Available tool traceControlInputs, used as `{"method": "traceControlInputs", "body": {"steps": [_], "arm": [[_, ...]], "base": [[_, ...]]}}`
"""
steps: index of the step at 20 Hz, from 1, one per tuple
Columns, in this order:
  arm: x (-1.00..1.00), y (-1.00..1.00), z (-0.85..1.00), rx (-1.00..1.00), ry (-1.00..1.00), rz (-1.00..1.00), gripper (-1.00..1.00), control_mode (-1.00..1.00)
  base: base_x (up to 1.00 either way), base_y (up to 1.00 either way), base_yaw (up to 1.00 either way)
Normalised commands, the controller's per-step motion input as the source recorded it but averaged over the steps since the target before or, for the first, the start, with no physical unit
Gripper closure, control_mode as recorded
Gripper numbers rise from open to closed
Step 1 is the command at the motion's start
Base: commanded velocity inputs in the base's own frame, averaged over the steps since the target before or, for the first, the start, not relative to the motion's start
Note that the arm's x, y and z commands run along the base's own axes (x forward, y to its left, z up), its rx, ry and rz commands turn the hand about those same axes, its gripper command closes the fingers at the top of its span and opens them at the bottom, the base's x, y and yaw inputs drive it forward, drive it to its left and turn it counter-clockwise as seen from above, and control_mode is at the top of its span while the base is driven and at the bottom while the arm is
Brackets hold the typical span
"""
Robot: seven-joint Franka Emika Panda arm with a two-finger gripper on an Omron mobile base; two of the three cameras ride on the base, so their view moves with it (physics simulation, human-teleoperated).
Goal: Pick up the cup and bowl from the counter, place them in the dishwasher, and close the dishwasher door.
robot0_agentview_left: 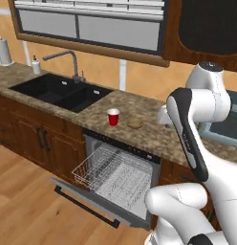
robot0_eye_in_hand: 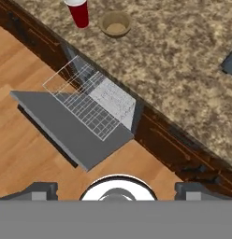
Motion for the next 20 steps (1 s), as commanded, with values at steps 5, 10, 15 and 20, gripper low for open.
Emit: {"method": "traceControlInputs", "body": {"steps": [5, 10, 15, 20], "arm": [[0.00, 0.00, 0.00, 0.00, 0.00, 0.00, -1.00, 1.00], [0.00, 0.00, 0.00, 0.00, 0.00, 0.00, -1.00, 1.00], [0.00, 0.00, 0.00, 0.00, 0.00, 0.00, -1.00, 1.00], [0.44, -0.13, -0.10, 0.00, 0.02, 0.11, -1.00, -1.00]], "base": [[0.10, -0.53, 0.56], [0.31, -0.65, 0.36], [0.05, -0.51, 0.36], [0.03, -0.15, 0.13]]}}
